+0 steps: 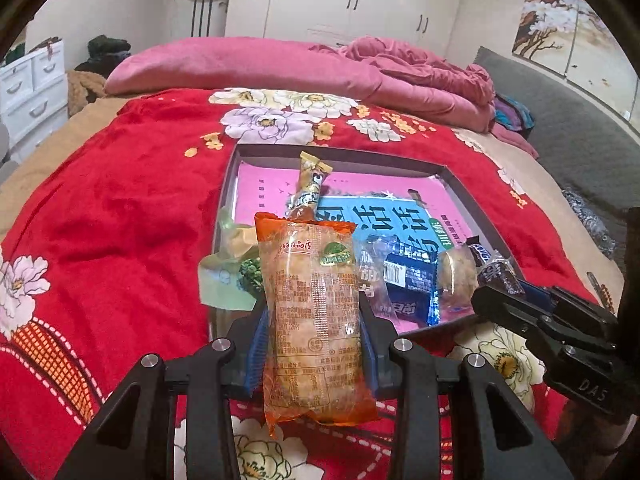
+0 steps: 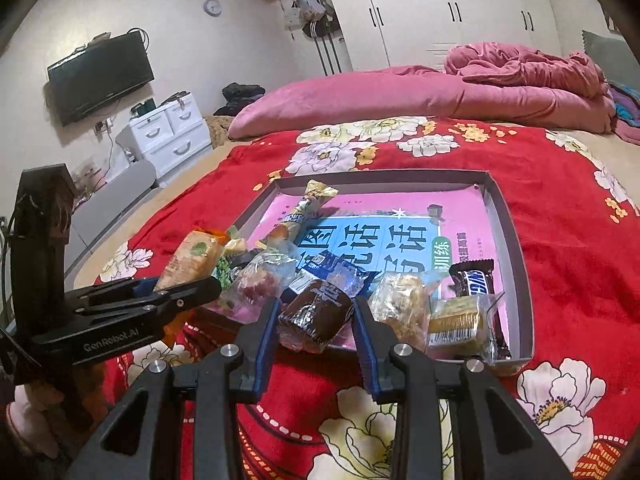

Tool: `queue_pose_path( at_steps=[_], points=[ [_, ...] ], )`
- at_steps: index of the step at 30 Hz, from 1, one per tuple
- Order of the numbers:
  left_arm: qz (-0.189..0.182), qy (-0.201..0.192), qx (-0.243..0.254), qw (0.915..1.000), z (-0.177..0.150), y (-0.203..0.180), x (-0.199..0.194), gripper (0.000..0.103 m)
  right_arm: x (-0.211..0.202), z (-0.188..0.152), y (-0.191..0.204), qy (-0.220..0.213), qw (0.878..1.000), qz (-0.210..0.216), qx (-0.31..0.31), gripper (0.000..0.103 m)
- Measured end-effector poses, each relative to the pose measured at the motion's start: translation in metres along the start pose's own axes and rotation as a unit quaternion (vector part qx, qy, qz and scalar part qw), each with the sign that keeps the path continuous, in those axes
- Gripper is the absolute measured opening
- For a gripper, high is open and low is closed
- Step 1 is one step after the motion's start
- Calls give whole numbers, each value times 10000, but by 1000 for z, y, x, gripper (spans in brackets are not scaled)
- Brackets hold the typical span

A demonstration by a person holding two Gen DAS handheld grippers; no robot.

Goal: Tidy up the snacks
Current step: 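Carry the bread bag and dark chocolate over the tray and lower them with both tools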

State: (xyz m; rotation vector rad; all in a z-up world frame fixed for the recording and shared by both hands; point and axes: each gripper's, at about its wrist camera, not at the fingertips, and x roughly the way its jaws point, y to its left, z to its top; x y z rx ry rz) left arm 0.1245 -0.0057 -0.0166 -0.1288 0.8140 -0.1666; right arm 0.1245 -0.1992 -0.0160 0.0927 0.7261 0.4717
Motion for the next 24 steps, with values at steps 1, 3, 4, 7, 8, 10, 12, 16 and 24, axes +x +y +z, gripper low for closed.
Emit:
queue_pose_path(
  at_steps=[1, 3, 4, 7, 8, 10, 12, 16, 24],
  points=[
    [3, 9, 8, 10000, 0, 0, 1, 40, 1, 1, -1, 0, 10000, -22, 16, 36],
    [7, 16, 25, 10000, 0, 0, 3, 40, 1, 2, -4, -14, 10000, -52, 56, 36],
    [9, 14, 29, 10000, 0, -1, 4, 40, 1, 2, -5, -26, 9999, -67, 75, 36],
    [18, 44, 16, 10000, 1, 0, 8, 40, 1, 4, -11, -66, 9998, -91, 174, 36],
    [26, 58, 20, 10000, 1, 0, 10, 40, 2, 5, -12, -60, 9997, -100, 201, 36],
    [52, 74, 44, 9999, 1, 0, 12, 40, 3, 5, -15, -58, 9996, -135, 247, 36],
    [58, 90, 48, 9999, 2, 0, 14, 40, 3, 6, -18, -68, 9994, -162, 288, 36],
    [37, 133, -9, 9999, 3, 1, 18, 40, 5, 7, -20, -77, 9992, -209, 334, 36],
    [-48, 157, -50, 9999, 5, 2, 24, 40, 11, 8, -20, -60, 9988, -300, 383, 36]
  ],
)
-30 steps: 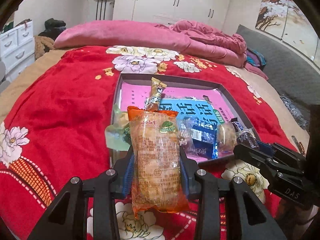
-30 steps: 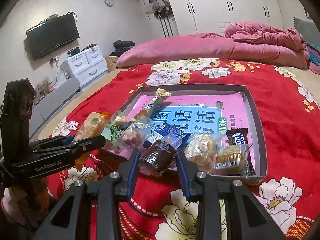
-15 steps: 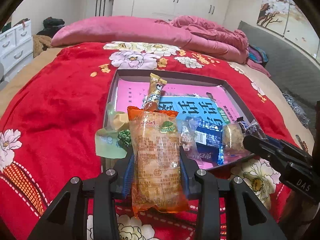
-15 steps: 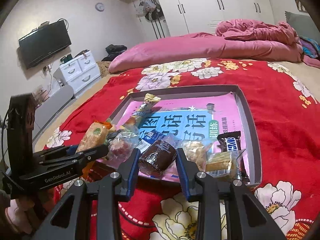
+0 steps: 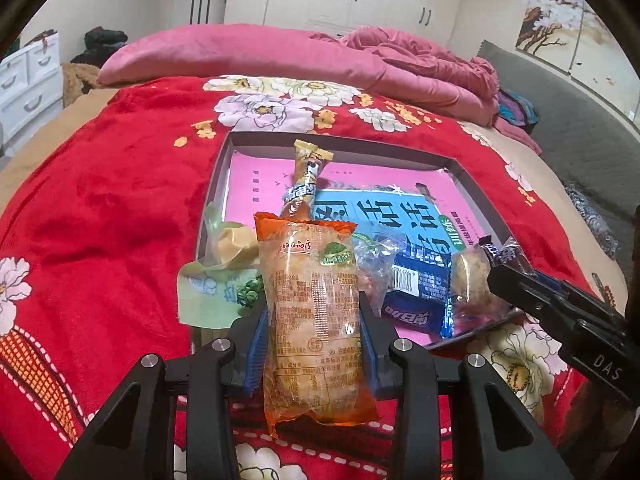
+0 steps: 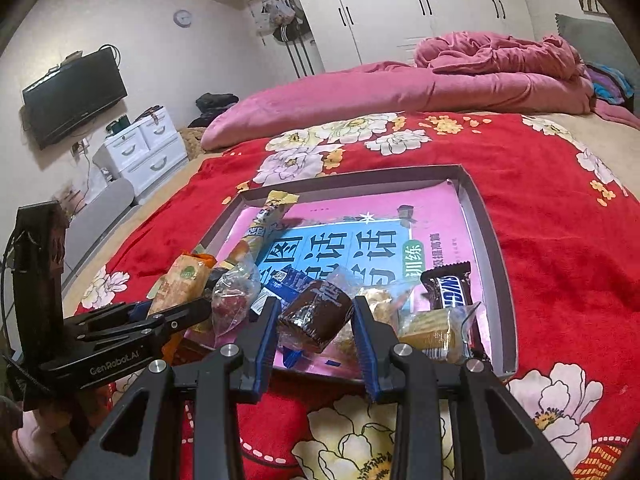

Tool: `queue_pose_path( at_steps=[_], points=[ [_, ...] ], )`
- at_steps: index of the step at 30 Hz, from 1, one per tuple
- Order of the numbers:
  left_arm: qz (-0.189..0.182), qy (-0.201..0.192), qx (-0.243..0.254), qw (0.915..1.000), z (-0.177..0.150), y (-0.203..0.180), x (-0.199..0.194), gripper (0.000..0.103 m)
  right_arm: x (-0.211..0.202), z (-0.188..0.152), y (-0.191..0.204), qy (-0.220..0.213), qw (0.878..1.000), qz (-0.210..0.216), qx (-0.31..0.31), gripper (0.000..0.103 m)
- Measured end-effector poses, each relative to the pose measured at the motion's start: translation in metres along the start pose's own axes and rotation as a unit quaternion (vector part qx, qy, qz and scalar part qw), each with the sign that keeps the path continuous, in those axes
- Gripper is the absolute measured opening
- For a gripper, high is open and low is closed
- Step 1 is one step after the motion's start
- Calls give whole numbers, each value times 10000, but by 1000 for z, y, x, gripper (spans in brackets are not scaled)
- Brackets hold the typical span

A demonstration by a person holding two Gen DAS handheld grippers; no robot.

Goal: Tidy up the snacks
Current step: 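Carry the bread bag and dark chocolate over the tray and lower them with both tools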

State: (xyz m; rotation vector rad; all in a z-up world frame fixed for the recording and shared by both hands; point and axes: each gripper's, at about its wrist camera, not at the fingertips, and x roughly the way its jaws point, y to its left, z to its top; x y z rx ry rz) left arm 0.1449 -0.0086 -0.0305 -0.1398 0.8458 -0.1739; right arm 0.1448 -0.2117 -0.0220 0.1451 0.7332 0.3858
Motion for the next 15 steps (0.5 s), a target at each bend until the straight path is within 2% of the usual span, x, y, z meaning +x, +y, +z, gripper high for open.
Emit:
queue_pose_path(
  at_steps=[15],
  points=[
    [-123, 2, 5, 9999, 3, -4, 5, 40, 16, 6, 8, 3, 9998, -207, -6, 36]
  ],
)
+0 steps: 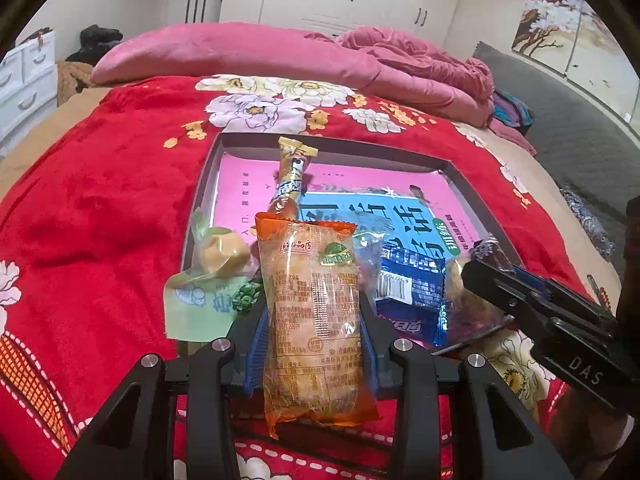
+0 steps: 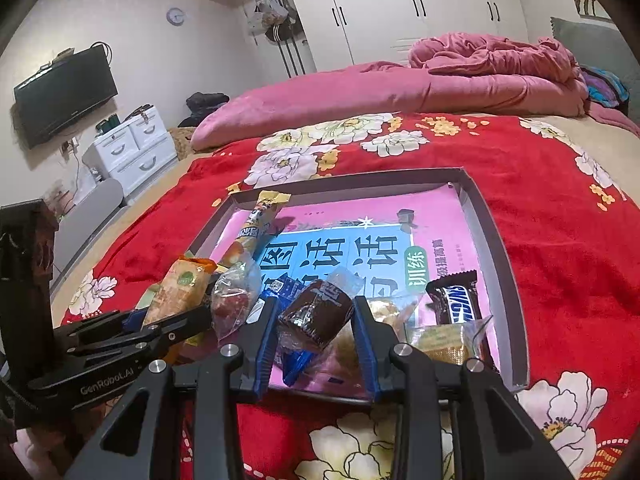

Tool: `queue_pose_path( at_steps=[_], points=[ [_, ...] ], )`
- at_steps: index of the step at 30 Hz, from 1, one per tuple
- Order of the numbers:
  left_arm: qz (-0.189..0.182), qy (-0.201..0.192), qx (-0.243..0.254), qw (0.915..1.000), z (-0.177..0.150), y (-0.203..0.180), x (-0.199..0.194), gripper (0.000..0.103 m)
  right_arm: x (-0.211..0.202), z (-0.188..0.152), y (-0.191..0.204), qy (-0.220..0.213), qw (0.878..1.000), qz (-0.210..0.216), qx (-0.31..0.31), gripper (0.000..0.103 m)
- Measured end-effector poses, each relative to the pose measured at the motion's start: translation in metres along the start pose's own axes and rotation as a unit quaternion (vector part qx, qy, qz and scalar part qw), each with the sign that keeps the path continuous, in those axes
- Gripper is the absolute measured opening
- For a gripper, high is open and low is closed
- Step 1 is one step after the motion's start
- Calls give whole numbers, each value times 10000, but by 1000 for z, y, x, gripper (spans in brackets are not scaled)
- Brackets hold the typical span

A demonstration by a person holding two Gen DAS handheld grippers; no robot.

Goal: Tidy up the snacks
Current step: 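Carry the bread bag and dark chocolate over the tray and lower them with both tools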

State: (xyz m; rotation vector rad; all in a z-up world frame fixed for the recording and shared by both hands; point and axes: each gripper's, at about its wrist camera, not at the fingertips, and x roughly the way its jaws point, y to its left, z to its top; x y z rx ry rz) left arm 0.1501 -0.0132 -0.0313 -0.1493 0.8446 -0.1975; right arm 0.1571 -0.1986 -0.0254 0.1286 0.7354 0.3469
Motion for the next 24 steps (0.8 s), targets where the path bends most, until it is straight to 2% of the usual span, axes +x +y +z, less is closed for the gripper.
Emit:
queue_pose_path(
  at_steps=[14, 24],
  points=[
    [-35, 12, 43, 10000, -1, -3, 2, 40, 6, 0, -3, 40, 9997, -229, 3, 36],
    [-41, 13, 44, 10000, -1, -4, 2, 40, 10, -5, 2, 165, 9996, -166, -151, 37]
  ],
)
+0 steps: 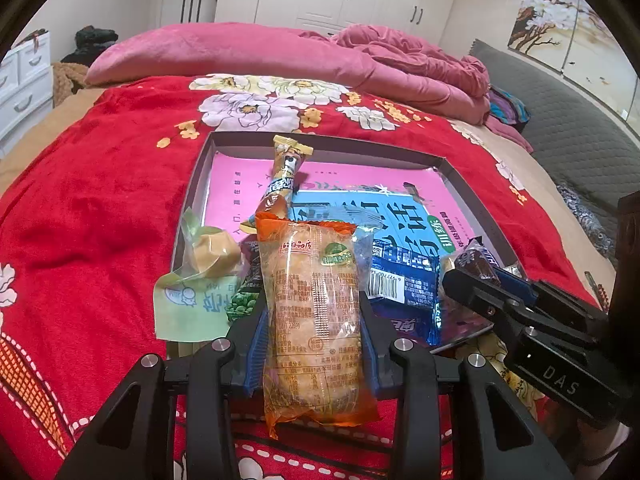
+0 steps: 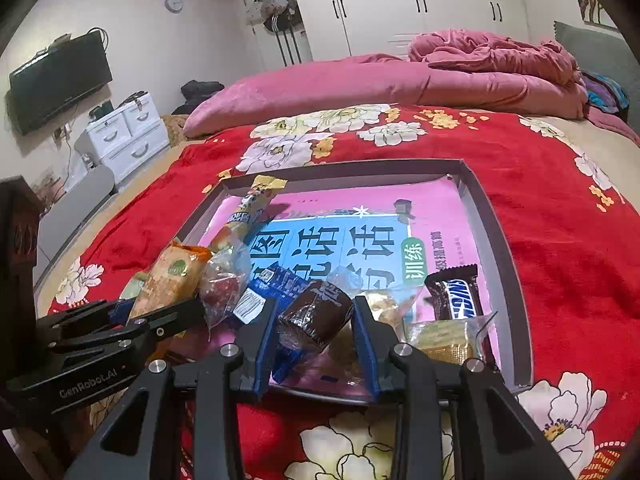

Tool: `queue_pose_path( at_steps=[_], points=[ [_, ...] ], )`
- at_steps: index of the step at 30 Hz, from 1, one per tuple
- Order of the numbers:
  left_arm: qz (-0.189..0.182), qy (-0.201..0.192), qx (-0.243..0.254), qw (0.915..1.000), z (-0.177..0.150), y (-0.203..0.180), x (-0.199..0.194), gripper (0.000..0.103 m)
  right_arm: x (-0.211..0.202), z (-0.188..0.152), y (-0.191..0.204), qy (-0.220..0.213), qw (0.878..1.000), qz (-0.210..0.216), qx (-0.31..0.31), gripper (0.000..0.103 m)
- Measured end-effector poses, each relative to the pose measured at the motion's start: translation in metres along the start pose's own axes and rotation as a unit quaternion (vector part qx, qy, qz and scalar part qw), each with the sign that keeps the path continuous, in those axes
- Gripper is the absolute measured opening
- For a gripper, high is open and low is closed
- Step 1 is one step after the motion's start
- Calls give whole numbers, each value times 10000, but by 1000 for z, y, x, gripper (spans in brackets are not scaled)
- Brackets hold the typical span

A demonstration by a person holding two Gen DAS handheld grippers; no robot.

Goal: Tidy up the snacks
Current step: 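Carry the bread bag and dark chocolate over the tray and lower them with both tools, then release the dark chocolate with the right tool while the left tool releases the bread bag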

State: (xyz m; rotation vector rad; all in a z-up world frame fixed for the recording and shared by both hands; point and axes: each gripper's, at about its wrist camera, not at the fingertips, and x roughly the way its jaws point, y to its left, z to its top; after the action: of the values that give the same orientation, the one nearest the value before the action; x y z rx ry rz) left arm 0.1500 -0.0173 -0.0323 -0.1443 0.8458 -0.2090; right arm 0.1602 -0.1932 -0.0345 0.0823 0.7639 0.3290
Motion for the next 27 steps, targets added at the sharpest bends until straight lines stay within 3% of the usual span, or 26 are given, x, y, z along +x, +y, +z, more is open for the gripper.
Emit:
queue_pose_path(
  at_steps=[17, 27],
  points=[
    [-7, 6, -11, 10000, 0, 1, 0, 41, 1, -5, 15, 89, 9993, 206, -301, 37],
    [3, 9, 0, 10000, -1, 0, 0, 42, 2, -9, 21, 143, 9984, 30, -551, 37]
  ],
)
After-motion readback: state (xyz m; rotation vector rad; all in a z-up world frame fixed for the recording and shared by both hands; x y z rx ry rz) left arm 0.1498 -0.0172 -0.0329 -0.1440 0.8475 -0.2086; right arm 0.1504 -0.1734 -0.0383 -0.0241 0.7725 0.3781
